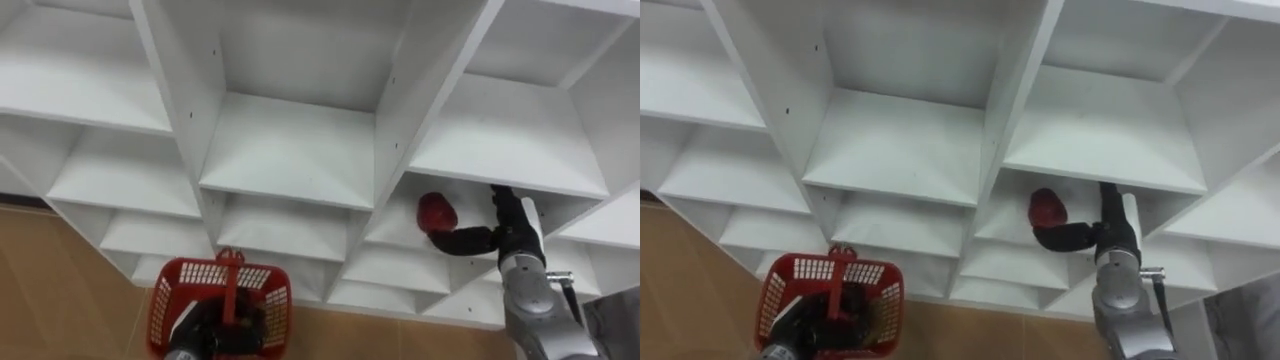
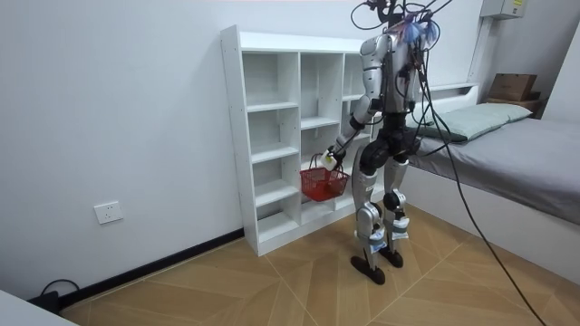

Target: Collect fruits from the closet

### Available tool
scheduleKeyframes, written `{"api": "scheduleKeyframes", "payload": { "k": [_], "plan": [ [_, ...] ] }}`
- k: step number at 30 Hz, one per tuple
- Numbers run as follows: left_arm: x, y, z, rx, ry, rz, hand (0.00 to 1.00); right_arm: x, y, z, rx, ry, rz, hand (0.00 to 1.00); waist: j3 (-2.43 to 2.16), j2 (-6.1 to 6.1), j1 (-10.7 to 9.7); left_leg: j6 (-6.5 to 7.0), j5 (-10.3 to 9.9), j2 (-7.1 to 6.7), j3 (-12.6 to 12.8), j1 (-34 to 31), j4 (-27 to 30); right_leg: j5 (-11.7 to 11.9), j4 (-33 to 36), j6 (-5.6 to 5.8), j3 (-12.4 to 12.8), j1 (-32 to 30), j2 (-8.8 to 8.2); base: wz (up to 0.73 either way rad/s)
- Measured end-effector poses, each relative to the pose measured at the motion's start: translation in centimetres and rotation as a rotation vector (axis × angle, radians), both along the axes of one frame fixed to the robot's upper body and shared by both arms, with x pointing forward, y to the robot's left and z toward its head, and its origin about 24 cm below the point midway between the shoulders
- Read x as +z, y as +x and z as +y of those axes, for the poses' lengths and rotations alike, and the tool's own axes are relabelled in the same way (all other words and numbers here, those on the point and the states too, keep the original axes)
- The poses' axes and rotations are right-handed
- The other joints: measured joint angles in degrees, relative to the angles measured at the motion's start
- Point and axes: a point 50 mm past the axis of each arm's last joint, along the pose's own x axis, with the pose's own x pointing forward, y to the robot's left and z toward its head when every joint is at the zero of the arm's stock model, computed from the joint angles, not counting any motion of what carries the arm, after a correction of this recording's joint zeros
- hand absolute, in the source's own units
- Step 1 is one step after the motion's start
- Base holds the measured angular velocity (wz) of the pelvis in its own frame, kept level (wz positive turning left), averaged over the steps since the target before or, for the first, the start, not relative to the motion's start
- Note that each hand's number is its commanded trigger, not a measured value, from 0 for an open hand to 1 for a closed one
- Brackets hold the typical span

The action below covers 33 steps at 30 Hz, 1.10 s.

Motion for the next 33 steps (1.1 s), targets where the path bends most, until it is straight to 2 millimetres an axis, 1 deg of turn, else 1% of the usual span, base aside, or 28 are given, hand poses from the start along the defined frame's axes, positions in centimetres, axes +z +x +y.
{"api": "scheduleKeyframes", "payload": {
  "k": [4,6,8,12,14,16,20,22,26,27,30,33],
  "plan": [
    [-0.7,-0.7,0.2,0.005,0.005,0.048,1.0,1.4,1.9,-0.6,-0.021,0.0,-0.045,0.0,0.16,0.19,0.01,0.0,0.0,-0.02,-0.18,-1.6,0.51,0.07,0.03,-0.11,-0.24,-1.32,-0.03,0.03],
    [-0.9,-0.9,0.1,0.007,0.003,0.06,1.0,1.7,2.5,-0.9,-0.034,-0.001,-0.046,0.0,0.25,0.3,-0.11,0.0,0.0,-0.03,-0.37,-2.04,0.69,0.08,0.0,-0.12,-0.87,-1.51,-0.11,0.08],
    [-1.0,-1.0,0.1,0.008,0.001,0.064,1.0,1.6,2.6,-1.2,-0.047,-0.005,-0.033,0.0,0.31,0.39,-0.04,0.0,0.0,-0.04,-0.48,-2.21,0.81,0.08,0.0,-0.12,-1.68,-1.5,-0.2,0.12],
    [-1.1,-1.1,0.1,0.008,0.004,0.071,1.0,1.4,2.5,-1.3,-0.049,-0.006,-0.021,0.0,0.78,1.05,0.03,0.0,0.0,-0.08,-0.67,-2.73,1.11,0.08,-0.02,-0.11,-2.14,-1.69,-0.29,0.05],
    [-1.2,-1.1,0.2,0.009,0.007,0.079,1.0,1.1,2.3,-1.4,-0.05,-0.006,-0.005,0.0,0.85,1.16,0.07,0.0,0.01,-0.08,-0.72,-3.31,1.18,0.08,-0.02,-0.11,-2.26,-2.29,-0.31,0.0],
    [-1.6,-1.5,0.3,0.015,0.011,0.109,1.0,0.6,2.0,-1.7,-0.054,-0.008,0.022,0.0,1.09,1.53,0.19,0.0,0.01,-0.09,-0.87,-3.62,1.37,0.08,-0.01,-0.11,-2.61,-2.41,-0.35,0.02],
    [-1.7,-1.3,0.2,0.009,0.014,0.117,1.0,0.3,1.8,-1.8,-0.059,-0.009,0.039,0.0,1.08,1.93,0.09,-0.04,0.05,-0.12,-1.12,-5.25,1.82,0.1,0.19,-0.17,-2.95,-3.75,-0.39,0.03],
    [-1.7,-1.2,0.0,0.008,0.009,0.117,1.0,0.2,1.8,-1.8,-0.055,-0.006,0.045,0.0,0.91,2.5,0.11,-0.03,0.05,-0.14,-1.2,-5.82,2.28,0.12,0.27,-0.19,-2.97,-4.12,-0.41,0.0],
    [-1.8,-1.2,-0.2,0.009,0.005,0.119,1.0,0.2,1.8,-1.8,-0.046,-0.001,0.047,0.0,0.86,3.15,0.22,-0.04,0.06,-0.14,-1.4,-5.92,2.28,0.11,0.85,-0.19,-2.94,-4.52,-0.46,0.0],
    [-1.8,-1.3,-0.3,0.008,0.003,0.122,1.0,0.2,1.8,-1.8,-0.044,-0.001,0.048,0.0,0.78,3.33,0.21,-0.04,0.08,-0.14,-1.45,-5.95,2.3,0.1,1.12,-0.18,-2.86,-4.69,-0.5,0.0],
    [-1.9,-1.3,-0.6,-0.003,-0.001,0.125,1.0,0.3,1.9,-1.7,-0.037,-0.005,0.045,0.0,0.75,3.38,0.15,-0.07,0.22,-0.17,-1.45,-6.15,2.28,0.1,1.16,-0.18,-2.77,-4.95,-0.54,0.0],
    [-1.9,-1.3,-0.7,-0.01,-0.002,0.125,1.0,0.7,2.4,-1.6,-0.029,-0.01,0.029,0.0,0.72,3.41,-0.01,-0.1,0.52,-0.2,-1.34,-7.2,2.36,0.12,1.78,-0.21,-2.74,-6.3,-0.7,0.0]
  ]
}}
